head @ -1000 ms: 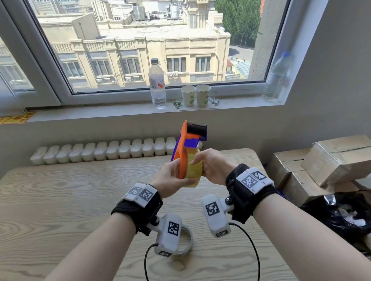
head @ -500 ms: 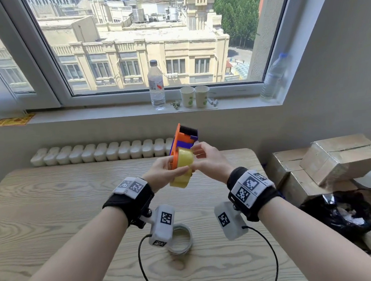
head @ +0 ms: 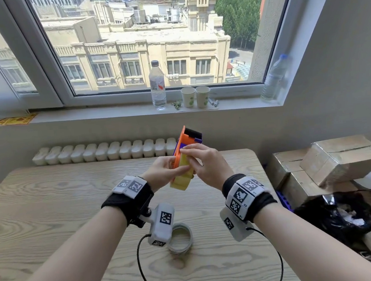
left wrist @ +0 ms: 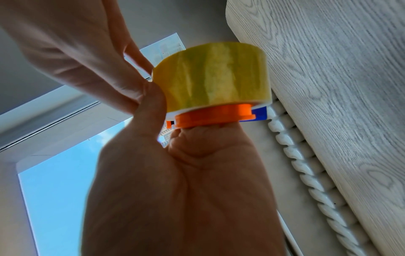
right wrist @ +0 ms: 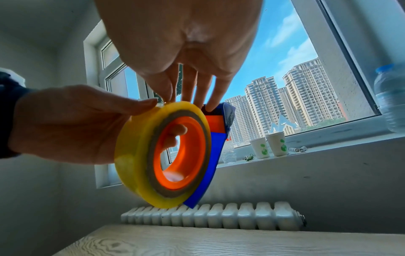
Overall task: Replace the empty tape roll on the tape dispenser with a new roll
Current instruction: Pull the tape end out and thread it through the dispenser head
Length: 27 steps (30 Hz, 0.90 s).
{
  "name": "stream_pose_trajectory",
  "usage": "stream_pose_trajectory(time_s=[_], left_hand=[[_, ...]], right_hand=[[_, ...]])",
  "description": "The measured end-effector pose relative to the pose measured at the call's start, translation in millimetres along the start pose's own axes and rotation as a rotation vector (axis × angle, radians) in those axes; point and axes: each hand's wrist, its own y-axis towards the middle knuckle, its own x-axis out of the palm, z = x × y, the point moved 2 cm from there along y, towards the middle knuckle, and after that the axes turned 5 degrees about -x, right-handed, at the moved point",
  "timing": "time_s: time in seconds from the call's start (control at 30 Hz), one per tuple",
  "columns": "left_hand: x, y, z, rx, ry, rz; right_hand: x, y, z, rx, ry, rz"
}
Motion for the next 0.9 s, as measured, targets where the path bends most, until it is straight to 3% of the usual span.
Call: stream_pose_trajectory(time_s=[0.13, 0.23, 0.4, 0.53, 0.67, 0.9], left_hand=[[1.8, -2.9, -0.9, -0.02, 0.02, -0.039], [2.0, -3.7, -2.1, -0.036, 0.035, -0.047], [3.3, -3.0, -4.1, -0.058, 0.047, -0.035], [5.1, -4.1, -5.1, -0.055, 0.039, -0.055], [3.7, -5.1, -7.6, -0.061, 0.046, -0.086], [2.8, -6.0, -9.3, -0.075, -0.005, -0.081]], right_hand=[[-2.3, 1.0, 0.4, -0.036, -0.137, 0.032], [0.1, 0.5, -2.2, -0.146, -0.346, -0.027], [4.3, 2.4, -0.9, -0.174, -0.524, -0.087], [1.2, -0.1, 0.1, -0.146, -0.406, -0.067], [-5.8, 0.6, 8.0, 0.056, -0.104, -0.037], [-11.2, 2.9, 7.5, 0.166, 0.043, -0.07]])
